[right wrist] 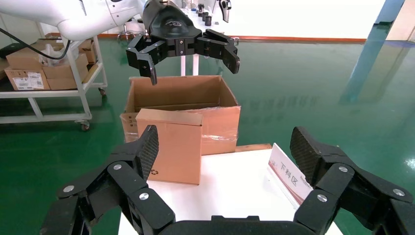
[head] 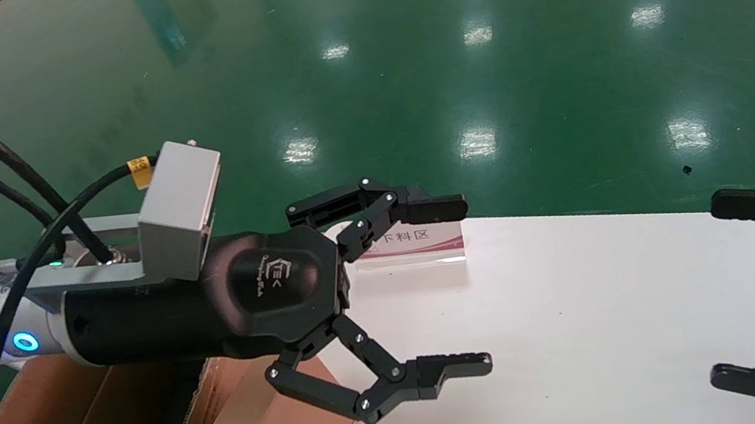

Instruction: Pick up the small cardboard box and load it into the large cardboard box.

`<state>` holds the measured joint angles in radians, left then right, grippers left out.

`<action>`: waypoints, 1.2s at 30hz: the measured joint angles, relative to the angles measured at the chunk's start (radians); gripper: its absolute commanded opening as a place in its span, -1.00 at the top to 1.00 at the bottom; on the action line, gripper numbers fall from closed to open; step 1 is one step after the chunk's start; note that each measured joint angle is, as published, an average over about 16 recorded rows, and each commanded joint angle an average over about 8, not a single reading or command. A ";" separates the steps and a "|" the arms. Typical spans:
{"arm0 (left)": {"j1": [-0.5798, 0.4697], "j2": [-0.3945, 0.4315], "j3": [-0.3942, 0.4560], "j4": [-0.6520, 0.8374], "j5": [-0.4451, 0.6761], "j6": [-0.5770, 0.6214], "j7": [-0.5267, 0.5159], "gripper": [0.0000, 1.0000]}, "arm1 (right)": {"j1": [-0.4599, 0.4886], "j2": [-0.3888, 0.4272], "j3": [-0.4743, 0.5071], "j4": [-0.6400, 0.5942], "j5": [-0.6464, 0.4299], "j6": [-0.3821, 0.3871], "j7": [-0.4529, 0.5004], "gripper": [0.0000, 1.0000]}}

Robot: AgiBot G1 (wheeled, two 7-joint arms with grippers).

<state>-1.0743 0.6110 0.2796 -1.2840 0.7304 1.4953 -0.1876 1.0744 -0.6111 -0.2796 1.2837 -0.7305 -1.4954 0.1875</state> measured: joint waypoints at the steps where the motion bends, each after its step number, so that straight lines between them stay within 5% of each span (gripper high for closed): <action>1: 0.000 0.000 0.000 0.000 0.000 0.000 0.000 -1.00 | 0.000 0.000 0.000 0.000 0.000 0.000 0.000 -1.00; 16: -0.041 -0.005 0.044 -0.027 0.095 -0.034 -0.071 -1.00 | 0.000 0.000 -0.001 -0.001 0.000 0.000 0.000 -1.00; 36: -0.447 0.049 0.346 -0.073 0.663 0.046 -0.530 -1.00 | 0.001 0.000 -0.002 -0.001 0.001 0.000 -0.001 -1.00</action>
<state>-1.5209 0.6597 0.6256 -1.3568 1.3932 1.5415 -0.7176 1.0753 -0.6107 -0.2817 1.2827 -0.7293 -1.4952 0.1862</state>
